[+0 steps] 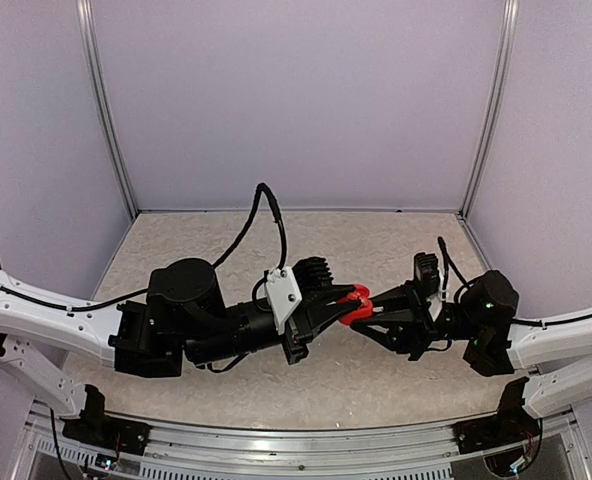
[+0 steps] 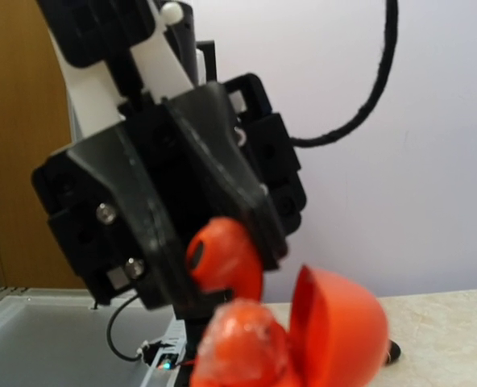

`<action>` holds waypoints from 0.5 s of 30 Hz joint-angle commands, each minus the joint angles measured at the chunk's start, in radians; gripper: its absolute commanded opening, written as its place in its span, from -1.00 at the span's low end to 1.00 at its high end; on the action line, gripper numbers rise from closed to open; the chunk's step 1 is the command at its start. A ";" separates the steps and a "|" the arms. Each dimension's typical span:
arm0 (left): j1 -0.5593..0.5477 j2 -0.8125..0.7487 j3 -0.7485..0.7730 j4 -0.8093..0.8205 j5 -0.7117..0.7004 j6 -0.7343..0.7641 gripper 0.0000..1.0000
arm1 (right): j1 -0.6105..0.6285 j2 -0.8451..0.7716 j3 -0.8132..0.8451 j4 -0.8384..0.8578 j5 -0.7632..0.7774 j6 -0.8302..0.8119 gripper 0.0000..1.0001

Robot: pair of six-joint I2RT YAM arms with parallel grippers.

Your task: Insert the wireless bluetooth earbuds into the charging case

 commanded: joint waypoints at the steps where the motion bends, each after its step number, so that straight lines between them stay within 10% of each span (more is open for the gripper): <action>1: -0.004 0.019 -0.003 0.030 0.041 -0.019 -0.75 | 0.009 0.002 0.009 0.088 0.021 0.036 -1.00; 15: -0.002 0.021 -0.030 0.025 0.114 -0.045 -0.75 | 0.008 0.016 0.026 0.114 -0.051 0.049 -1.00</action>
